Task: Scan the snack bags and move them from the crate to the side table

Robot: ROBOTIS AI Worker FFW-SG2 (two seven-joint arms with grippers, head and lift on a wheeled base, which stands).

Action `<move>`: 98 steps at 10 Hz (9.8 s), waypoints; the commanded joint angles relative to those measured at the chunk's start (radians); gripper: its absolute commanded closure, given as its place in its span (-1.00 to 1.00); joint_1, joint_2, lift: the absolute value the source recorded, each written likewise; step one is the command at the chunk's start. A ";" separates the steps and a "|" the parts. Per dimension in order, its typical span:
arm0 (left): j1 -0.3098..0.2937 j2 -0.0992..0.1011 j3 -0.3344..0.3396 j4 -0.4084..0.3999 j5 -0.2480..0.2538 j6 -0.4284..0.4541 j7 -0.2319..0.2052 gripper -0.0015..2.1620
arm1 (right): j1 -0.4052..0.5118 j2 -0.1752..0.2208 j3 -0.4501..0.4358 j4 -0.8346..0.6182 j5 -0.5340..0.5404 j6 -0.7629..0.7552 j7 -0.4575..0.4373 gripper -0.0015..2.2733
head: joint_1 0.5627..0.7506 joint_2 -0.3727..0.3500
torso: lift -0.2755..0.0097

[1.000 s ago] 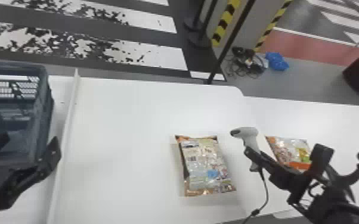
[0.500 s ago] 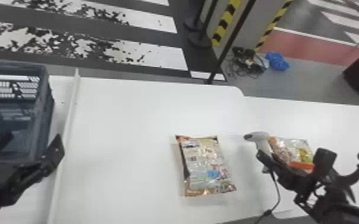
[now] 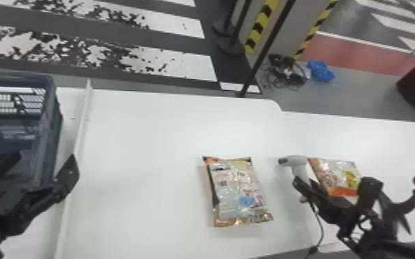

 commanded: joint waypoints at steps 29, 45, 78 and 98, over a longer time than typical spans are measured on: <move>0.019 0.001 -0.011 -0.014 -0.021 0.000 -0.007 -0.97 | -0.135 -0.138 0.134 -0.227 -0.077 0.707 0.456 0.93 | 0.41 -0.85 | 0.32; 0.048 0.010 -0.020 -0.029 -0.028 0.012 -0.041 -0.97 | -0.502 -0.067 0.086 0.404 -0.100 -0.035 -0.587 0.91 | 0.41 -0.94 | 0.32; 0.447 0.044 -0.018 -0.262 -0.128 -0.319 0.112 -0.96 | 0.543 0.134 0.434 -0.961 0.099 -0.308 -0.781 -0.92 | 0.41 -0.54 | 0.32; 0.438 0.013 0.052 -0.275 -0.080 -0.236 0.099 -0.93 | 0.564 0.115 0.422 -1.014 0.086 -0.188 -0.765 -0.94 | 0.41 -0.36 | 0.32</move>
